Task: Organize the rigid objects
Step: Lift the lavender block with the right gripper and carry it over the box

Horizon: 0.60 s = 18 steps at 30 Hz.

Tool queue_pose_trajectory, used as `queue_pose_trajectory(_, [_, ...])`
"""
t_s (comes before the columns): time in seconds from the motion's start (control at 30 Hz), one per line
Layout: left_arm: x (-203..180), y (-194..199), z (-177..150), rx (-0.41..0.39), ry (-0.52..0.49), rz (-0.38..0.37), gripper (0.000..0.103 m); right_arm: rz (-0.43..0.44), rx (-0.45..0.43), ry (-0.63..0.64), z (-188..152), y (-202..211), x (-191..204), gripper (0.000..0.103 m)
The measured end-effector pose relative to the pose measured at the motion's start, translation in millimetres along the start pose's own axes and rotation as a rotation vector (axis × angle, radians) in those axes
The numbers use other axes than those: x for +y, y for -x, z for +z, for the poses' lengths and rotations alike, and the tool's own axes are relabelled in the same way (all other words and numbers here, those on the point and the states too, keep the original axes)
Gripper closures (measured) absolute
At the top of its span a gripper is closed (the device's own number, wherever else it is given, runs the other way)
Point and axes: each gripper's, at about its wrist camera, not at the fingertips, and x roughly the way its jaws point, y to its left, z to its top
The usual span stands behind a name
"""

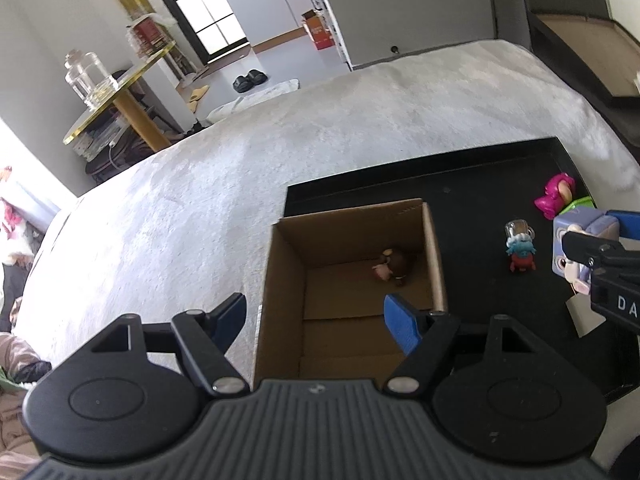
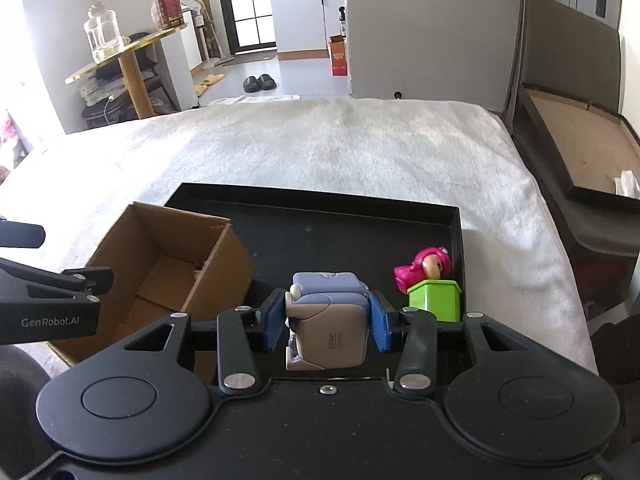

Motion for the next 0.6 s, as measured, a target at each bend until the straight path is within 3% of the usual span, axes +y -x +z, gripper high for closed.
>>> queue_pose_trajectory(0.6, [43.9, 4.8, -17.9, 0.008, 0.110, -0.017, 0.028, 0.020, -0.028, 0.038, 8.1, 16.7, 38.2, 0.060])
